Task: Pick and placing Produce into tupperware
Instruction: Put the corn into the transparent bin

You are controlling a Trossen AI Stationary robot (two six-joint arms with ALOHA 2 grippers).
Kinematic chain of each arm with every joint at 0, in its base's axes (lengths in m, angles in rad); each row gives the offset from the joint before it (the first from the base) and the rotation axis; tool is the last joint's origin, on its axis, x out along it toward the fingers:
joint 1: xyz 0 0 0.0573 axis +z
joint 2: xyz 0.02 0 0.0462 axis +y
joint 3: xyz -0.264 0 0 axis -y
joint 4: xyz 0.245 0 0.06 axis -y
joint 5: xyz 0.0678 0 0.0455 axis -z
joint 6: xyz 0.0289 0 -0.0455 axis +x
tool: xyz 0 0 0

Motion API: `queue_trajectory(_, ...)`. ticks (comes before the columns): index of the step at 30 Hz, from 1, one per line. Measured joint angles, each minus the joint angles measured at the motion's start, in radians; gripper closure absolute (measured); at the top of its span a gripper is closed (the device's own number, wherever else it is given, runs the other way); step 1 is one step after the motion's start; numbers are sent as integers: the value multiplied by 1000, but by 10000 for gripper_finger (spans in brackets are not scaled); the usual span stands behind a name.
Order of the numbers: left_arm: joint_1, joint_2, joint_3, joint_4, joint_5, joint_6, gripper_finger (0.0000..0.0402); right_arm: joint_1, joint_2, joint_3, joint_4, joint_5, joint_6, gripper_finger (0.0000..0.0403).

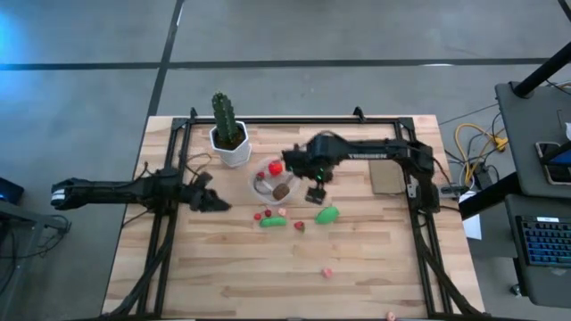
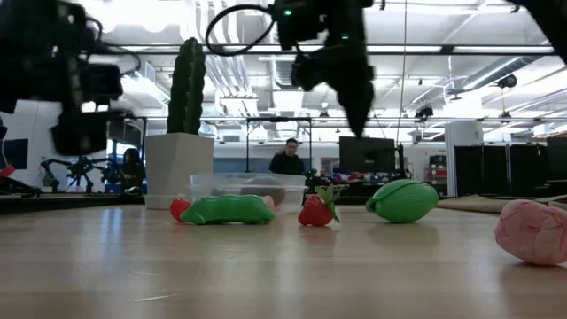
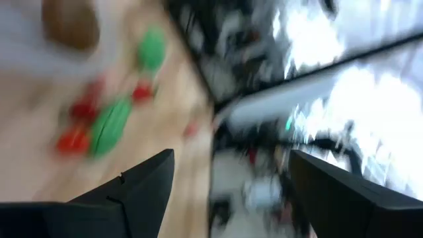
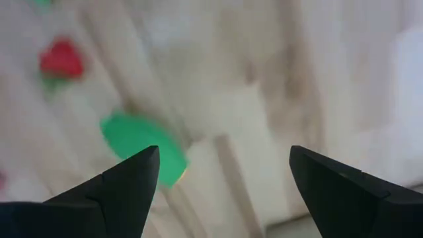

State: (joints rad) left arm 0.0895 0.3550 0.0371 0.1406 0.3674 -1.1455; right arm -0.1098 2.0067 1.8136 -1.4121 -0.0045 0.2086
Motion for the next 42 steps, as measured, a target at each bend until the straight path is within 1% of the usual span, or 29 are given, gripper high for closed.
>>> queue_trajectory(3, 0, -12, -2, -142, 104, 48, 118, 46, -53, -140, 38, -3, 13, 74)
queue_trajectory(6, 0, -10, 3, -158, 159, 111, 118, 95, -96, -243, 85, 4, 44, 74)
queue_trajectory(9, 0, 11, 4, -159, 173, 266, 118, 141, -143, -312, 119, 45, 57, 74)
queue_trajectory(12, 0, 24, 4, -159, 172, 443, 118, 183, -175, -366, 151, 101, 1, 74)
queue_trajectory(15, 0, 38, 3, -157, 163, 526, 118, 218, -209, -426, 226, 121, -85, 74)
queue_trajectory(20, 0, 59, 2, -151, 135, 531, 118, 255, -257, -559, 403, 131, -239, 74)
queue_trajectory(24, 0, 80, 1, -151, 88, 528, 118, 260, -287, -635, 507, 133, -295, 74)
queue_trajectory(27, 0, 97, 0, -151, 35, 523, 118, 260, -287, -674, 567, 135, -308, 74)
queue_trajectory(31, 0, 117, 0, -151, -4, 522, 118, 265, -287, -725, 646, 85, -325, 74)
queue_trajectory(36, 0, 140, 0, -151, -12, 522, 118, 269, -286, -762, 727, 83, -318, 74)
queue_trajectory(42, 0, 161, 0, -151, -14, 515, 118, 269, -276, -795, 852, 77, -348, 74)
